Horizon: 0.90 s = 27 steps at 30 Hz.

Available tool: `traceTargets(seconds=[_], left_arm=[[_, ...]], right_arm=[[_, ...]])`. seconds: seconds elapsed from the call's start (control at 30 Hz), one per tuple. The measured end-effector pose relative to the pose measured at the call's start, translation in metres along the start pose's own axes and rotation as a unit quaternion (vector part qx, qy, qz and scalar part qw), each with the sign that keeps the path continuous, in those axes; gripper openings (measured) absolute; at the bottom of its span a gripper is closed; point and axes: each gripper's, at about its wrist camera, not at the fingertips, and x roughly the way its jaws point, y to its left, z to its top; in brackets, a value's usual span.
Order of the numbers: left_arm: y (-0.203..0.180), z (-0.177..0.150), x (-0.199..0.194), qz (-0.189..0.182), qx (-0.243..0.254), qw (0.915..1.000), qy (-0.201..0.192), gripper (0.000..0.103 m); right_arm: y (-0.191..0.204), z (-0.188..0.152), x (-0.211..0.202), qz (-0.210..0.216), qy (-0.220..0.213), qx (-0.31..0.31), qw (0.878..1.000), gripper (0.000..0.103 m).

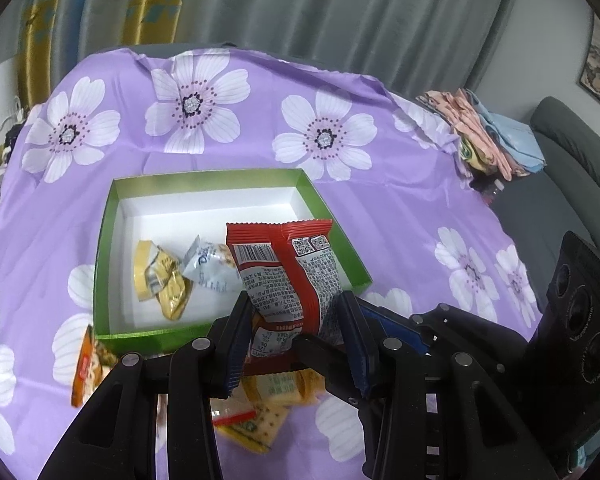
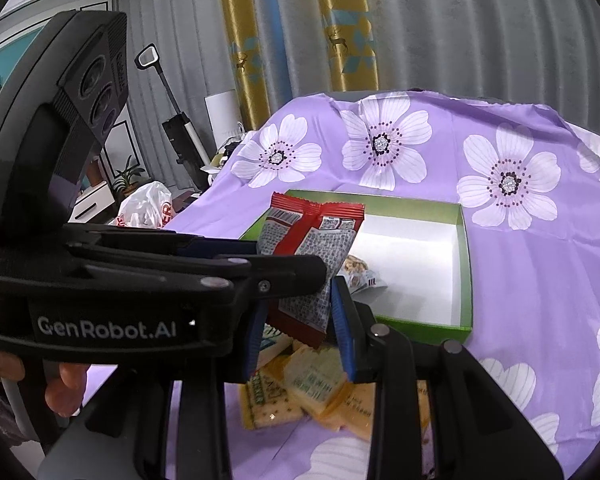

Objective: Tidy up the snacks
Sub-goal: 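Carry the biscuit packet into the green box and open the right tool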

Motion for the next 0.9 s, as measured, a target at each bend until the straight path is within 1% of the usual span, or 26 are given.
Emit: traceTargets(seconds=[0.27,0.43,0.53,0.7,0.9], left_arm=[[0.020,0.040,0.025,-0.023,-0.015,0.9996,0.009,0.043],[0.034,0.057,0.042,-0.026,-0.030,0.9990,0.020,0.043],[0.042,0.058,0.055,-0.024,-0.040,0.9984,0.032,0.043],[0.059,0.051,0.083,-0.030,-0.064,0.9956,0.062,0.043],[0.067,0.042,0.104,-0.026,-0.079,0.9925,0.090,0.043]], right_arm=[[-0.023,0.030,0.030,-0.005,0.003,0.002,1.000,0.032],[-0.034,0.042,0.053,-0.003,0.013,0.005,1.000,0.032],[-0.038,0.041,0.068,-0.001,0.028,0.002,1.000,0.032],[-0.047,0.030,0.092,0.001,0.065,0.016,0.998,0.032],[-0.051,0.020,0.113,0.000,0.098,0.025,0.995,0.033]])
